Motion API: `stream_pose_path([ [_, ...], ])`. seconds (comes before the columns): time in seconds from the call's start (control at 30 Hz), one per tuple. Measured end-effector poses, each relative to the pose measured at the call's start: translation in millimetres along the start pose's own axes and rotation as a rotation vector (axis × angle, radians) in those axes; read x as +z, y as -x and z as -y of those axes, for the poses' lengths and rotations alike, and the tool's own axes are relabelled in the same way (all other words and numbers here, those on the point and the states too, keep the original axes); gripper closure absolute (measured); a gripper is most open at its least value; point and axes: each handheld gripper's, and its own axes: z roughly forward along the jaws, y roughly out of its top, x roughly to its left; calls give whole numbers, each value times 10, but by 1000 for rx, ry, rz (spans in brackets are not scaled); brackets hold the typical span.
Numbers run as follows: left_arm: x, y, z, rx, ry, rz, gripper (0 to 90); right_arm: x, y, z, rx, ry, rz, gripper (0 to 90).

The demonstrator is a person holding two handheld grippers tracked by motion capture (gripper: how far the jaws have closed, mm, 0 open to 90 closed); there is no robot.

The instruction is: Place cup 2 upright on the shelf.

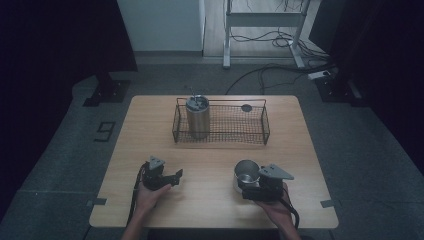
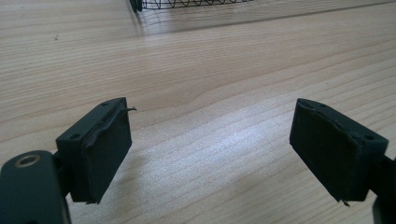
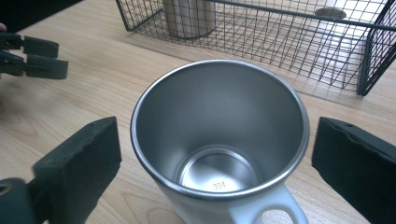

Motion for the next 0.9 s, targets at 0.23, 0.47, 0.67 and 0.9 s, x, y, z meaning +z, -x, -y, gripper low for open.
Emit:
stream_pose_path([
  [0.23,12,13,7,8,-1,5,130,87,-35,-16,-29,-30,22,0],
  [0.47,28,24,13,13,-10,7,134,180,-53,-3,-43,-71,30,0],
  [0.67,31,35,13,19,-11,12,137,233,-16,26,-41,-82,37,52],
  [0.9,40,43,18,21,-17,16,140,247,23,41,-51,-76,2,64],
])
